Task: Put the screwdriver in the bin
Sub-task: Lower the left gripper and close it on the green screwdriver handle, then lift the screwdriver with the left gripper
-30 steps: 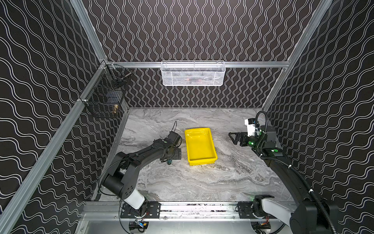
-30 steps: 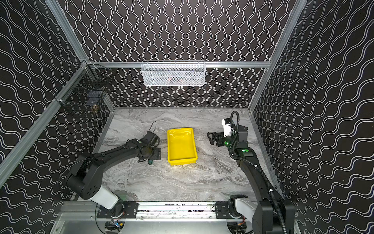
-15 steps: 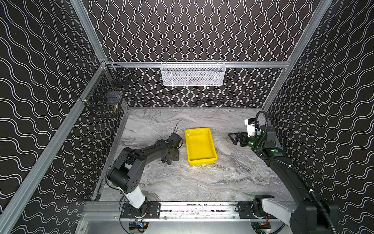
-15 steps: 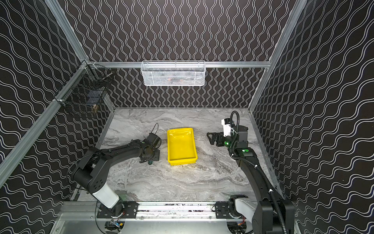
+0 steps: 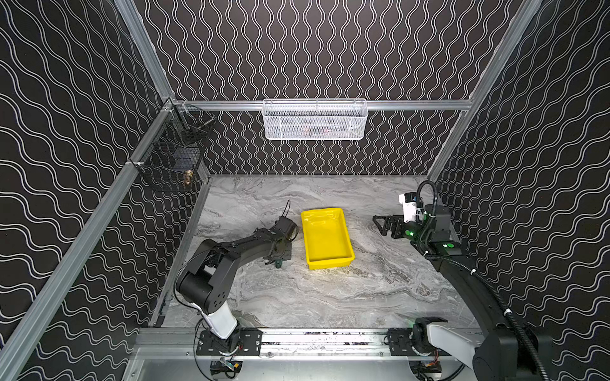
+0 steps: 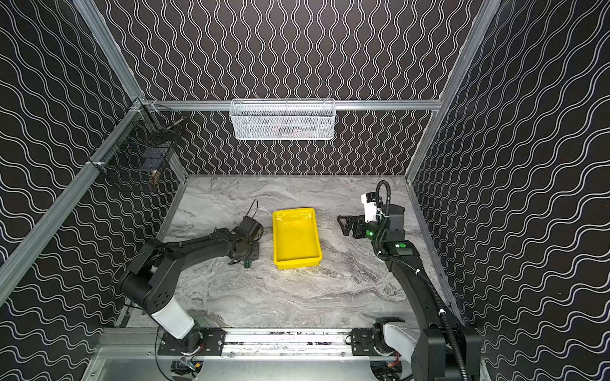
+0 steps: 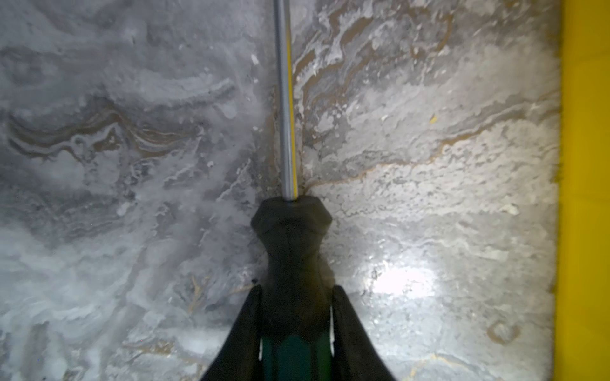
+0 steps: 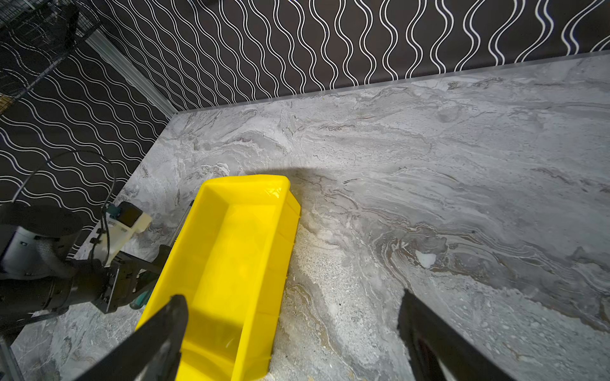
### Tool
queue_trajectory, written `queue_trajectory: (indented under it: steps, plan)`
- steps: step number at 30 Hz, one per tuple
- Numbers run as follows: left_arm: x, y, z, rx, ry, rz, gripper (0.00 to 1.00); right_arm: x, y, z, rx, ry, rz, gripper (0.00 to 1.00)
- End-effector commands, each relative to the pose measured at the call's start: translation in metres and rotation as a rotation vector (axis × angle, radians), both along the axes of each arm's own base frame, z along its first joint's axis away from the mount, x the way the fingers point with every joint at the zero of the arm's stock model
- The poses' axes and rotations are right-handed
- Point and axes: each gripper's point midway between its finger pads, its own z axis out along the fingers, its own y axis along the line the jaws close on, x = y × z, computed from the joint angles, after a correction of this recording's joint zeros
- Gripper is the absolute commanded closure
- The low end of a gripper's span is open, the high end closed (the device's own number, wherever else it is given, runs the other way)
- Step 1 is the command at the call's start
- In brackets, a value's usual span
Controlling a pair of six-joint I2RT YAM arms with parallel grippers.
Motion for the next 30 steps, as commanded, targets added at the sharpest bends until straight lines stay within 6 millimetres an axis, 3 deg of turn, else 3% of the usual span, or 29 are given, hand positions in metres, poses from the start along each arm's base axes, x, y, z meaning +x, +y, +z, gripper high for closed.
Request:
queue_trajectory:
  steps: [1,5,14,24,30]
  plan:
    - [-0.01,0.009,0.001,0.041,0.032,-0.016,0.86,0.003,0.001,0.008,-0.002,-0.028,0.007,0.01]
    - [-0.008,0.014,0.02,0.062,0.006,-0.012,0.99,0.002,0.002,0.01,0.001,-0.028,0.009,0.01]
    - [-0.001,0.017,0.074,0.064,-0.074,-0.019,1.0,-0.002,-0.001,0.016,-0.018,-0.046,-0.001,0.01]
    - [0.013,-0.002,0.144,-0.013,-0.182,-0.054,1.0,-0.001,0.003,0.025,0.0,-0.025,0.02,0.0]
    - [0.021,-0.031,0.166,-0.113,-0.225,-0.102,1.0,-0.004,-0.001,0.026,-0.013,-0.015,0.003,0.01]
